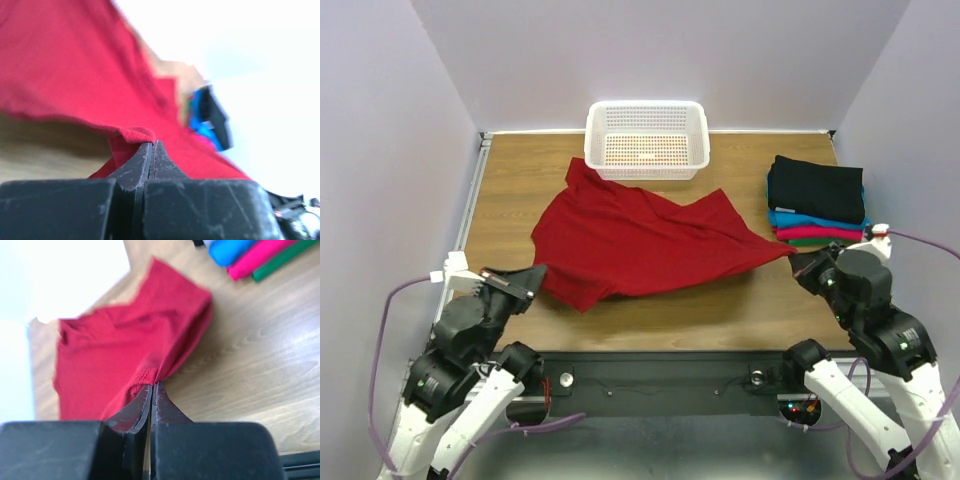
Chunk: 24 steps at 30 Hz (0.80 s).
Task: Fold and stack the t-shirts
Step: Flatten the tshirt out
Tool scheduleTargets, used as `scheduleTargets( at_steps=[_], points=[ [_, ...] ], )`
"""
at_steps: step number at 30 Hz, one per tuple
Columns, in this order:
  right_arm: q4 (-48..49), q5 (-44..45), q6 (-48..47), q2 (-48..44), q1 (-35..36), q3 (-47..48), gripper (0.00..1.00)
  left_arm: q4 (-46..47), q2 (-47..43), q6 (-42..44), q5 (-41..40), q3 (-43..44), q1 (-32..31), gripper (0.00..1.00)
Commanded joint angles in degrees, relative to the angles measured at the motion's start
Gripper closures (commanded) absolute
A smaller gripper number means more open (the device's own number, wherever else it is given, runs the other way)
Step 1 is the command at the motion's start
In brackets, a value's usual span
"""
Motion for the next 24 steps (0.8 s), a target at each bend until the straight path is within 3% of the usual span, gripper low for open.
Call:
scheduleTargets(
  at_steps=[1, 10, 18, 24],
  points=[
    [-0.01, 3.32, -1.91, 0.46, 0.05, 8.42, 0.99, 2.73, 1.74, 4.39, -1.55, 9.01, -0.15, 1.0],
    [6.15, -2.47, -10.62, 5.81, 0.05, 34.15, 1.0, 12.68, 13.79, 15.03, 9.0, 32.3, -0.15, 1.0],
    [7.03, -10.12, -13.7, 10.57, 0.14, 51.67, 0.99, 13.65, 23.02, 19.7, 21.47, 55.77, 1.07, 1.0],
    [7.03, -16.18, -14.05, 12.94, 0.05, 58.8, 1.0, 10.67, 29.34, 22.15, 27.01, 73.7, 6.87, 1.0]
  ],
)
